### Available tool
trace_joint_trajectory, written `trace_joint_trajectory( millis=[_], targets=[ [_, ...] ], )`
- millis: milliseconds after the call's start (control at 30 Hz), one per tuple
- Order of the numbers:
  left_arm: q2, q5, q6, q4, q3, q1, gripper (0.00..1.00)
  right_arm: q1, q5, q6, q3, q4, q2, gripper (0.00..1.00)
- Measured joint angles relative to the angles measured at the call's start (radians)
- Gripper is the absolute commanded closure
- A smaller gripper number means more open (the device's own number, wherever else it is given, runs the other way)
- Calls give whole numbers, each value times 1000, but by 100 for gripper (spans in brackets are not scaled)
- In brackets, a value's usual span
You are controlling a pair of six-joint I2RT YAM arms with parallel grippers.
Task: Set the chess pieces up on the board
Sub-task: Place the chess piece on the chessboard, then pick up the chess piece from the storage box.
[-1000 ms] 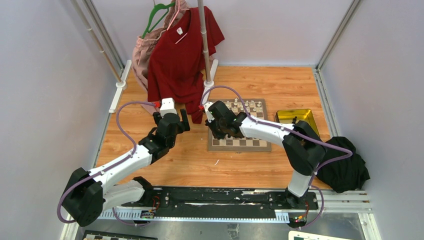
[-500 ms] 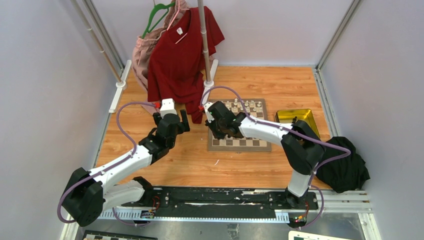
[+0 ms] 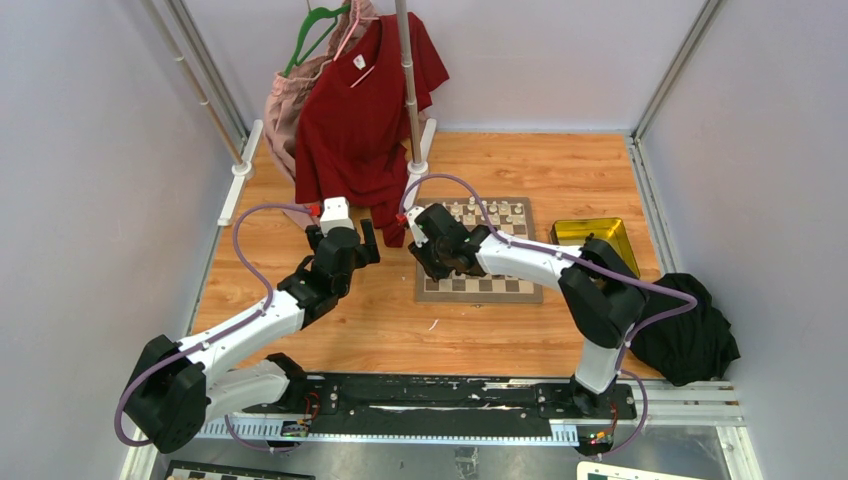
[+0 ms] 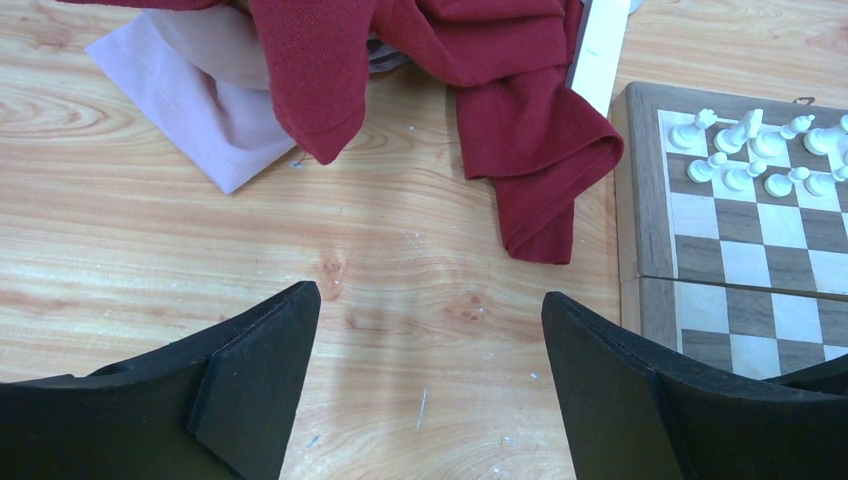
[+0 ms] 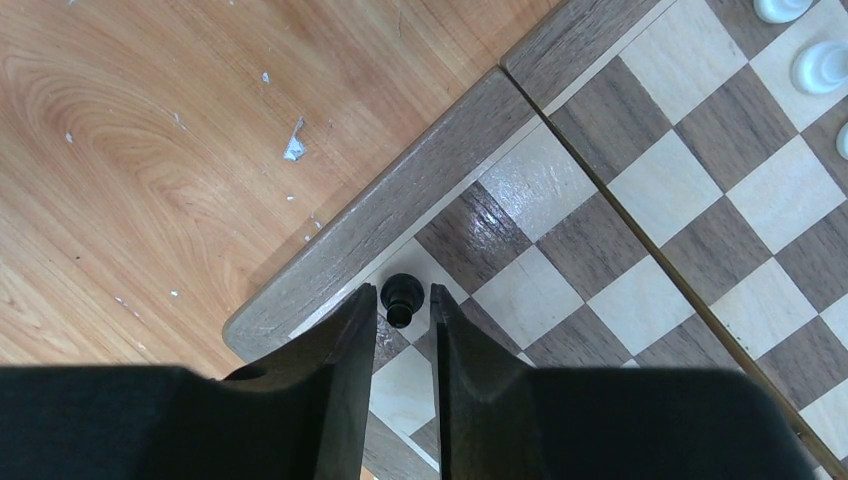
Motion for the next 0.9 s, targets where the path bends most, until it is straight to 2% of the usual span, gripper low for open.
trace_joint_trajectory(
  millis=[300,533,700,900],
  targets=[
    [5,1,-12,0,4,0,11,0,16,-4,52,-32,-8,66],
    [124,27,-26,0,103,0,9,-41,74,-2,99,-55,-100,65],
    [223,58,-25,11,204,0,5,-188,166,44,75,-54,-198,63],
    [348,105,-23,34,293,0,3,-412,315,168,-122,-42,-385,53]
  ],
)
